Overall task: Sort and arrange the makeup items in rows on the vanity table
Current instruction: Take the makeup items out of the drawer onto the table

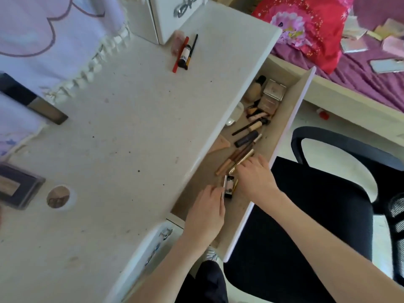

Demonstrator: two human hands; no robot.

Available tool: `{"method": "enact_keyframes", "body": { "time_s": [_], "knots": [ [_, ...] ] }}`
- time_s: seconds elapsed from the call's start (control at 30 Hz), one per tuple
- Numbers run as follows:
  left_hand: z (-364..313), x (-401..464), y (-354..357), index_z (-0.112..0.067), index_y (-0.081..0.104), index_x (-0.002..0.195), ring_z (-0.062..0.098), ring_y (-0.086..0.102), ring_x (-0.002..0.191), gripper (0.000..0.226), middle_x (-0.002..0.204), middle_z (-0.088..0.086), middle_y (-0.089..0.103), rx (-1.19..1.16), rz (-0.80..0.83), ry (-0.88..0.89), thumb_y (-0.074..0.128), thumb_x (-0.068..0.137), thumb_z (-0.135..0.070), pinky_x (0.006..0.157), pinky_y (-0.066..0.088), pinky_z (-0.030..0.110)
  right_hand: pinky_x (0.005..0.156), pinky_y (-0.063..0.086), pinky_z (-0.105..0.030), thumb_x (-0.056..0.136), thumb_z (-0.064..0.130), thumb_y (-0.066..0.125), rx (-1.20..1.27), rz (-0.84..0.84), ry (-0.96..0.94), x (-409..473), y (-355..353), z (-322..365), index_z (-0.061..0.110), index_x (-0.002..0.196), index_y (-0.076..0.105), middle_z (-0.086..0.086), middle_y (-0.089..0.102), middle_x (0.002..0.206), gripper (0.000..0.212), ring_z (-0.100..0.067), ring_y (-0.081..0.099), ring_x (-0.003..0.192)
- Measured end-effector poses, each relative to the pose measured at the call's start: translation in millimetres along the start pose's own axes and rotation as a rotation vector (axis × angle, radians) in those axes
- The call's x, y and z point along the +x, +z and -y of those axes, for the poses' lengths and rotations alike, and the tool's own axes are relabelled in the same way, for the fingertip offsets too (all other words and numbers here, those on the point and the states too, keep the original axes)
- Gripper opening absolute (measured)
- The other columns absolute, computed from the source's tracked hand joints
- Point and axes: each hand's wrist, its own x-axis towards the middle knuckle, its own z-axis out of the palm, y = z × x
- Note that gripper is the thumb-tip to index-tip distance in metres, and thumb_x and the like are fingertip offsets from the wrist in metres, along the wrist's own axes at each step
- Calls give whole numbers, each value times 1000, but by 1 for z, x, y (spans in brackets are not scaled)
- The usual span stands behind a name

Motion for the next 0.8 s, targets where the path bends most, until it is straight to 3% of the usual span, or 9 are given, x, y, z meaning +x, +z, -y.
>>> {"method": "enact_keyframes", "body": {
  "time_s": [0.23, 0.4, 0.57, 0.8],
  "knots": [
    [4, 40, 41, -18, 48, 121, 18, 50, 107, 26, 117, 2, 50, -223, 90, -262, 43, 95, -18, 92, 44, 35, 98, 35, -40, 89, 14, 50, -76, 201, -28, 52, 6, -18, 13, 130, 46, -10, 44, 134, 42, -28, 36, 125],
    [6, 58, 61, -8, 51, 116, 26, 52, 106, 27, 114, 10, 53, -295, 65, -390, 51, 93, -22, 92, 43, 42, 102, 33, -45, 92, 15, 47, -130, 267, -84, 74, 19, -18, 15, 127, 51, -11, 43, 133, 36, -29, 37, 126],
    [2, 74, 70, -8, 53, 110, 30, 51, 106, 33, 113, 12, 51, -169, 54, -475, 55, 90, -34, 87, 43, 41, 104, 30, -45, 93, 16, 43, -192, 316, -161, 82, 24, -26, 15, 128, 52, -10, 41, 133, 35, -29, 34, 127],
    [3, 77, 69, -2, 44, 115, 34, 50, 108, 39, 116, 17, 50, -136, 151, -422, 54, 90, -30, 92, 41, 44, 103, 28, -45, 91, 21, 47, -242, 373, -247, 85, 21, -29, 17, 130, 49, -10, 37, 135, 39, -27, 31, 129]
  ]
}}
